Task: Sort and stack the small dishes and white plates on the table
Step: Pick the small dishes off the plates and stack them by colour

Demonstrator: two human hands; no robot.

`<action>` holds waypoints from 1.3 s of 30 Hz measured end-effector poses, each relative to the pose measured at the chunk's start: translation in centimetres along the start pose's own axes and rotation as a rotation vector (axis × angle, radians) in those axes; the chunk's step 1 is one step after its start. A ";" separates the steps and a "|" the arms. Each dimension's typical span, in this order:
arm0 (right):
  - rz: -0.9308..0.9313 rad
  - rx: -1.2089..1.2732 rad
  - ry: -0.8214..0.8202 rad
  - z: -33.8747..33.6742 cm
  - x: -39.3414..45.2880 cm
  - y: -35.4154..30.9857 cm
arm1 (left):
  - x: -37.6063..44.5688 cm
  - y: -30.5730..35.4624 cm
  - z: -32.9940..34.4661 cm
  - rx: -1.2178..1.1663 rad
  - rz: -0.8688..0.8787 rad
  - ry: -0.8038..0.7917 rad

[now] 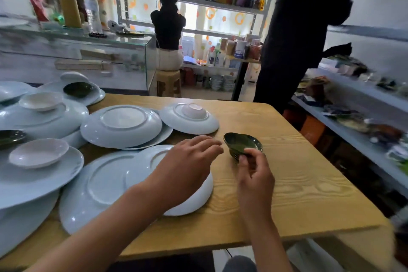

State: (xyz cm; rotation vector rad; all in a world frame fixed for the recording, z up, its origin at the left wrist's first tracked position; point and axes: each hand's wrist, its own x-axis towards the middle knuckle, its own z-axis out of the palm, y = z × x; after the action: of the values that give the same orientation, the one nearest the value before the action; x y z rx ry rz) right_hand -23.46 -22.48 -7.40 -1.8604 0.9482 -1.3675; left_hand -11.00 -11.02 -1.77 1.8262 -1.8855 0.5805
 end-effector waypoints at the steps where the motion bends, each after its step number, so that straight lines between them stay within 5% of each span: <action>1: 0.014 -0.010 0.011 -0.3 0.2 0.4 | 0.2 0.2 0.4 0.007 -0.011 -0.010; 21: -0.021 -0.168 -0.130 2.3 -0.5 -3.3 | -1.3 -2.0 -1.7 0.089 -0.162 -0.094; 39: -0.432 0.041 -0.599 16.7 -10.1 -16.1 | -15.7 -13.2 -14.8 0.198 -0.750 0.025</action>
State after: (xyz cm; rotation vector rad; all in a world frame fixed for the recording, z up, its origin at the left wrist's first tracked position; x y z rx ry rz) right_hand -6.52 -4.10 -3.57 -2.3319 0.2210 -0.9309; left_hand 2.96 9.97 0.91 2.4266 -1.0109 0.5136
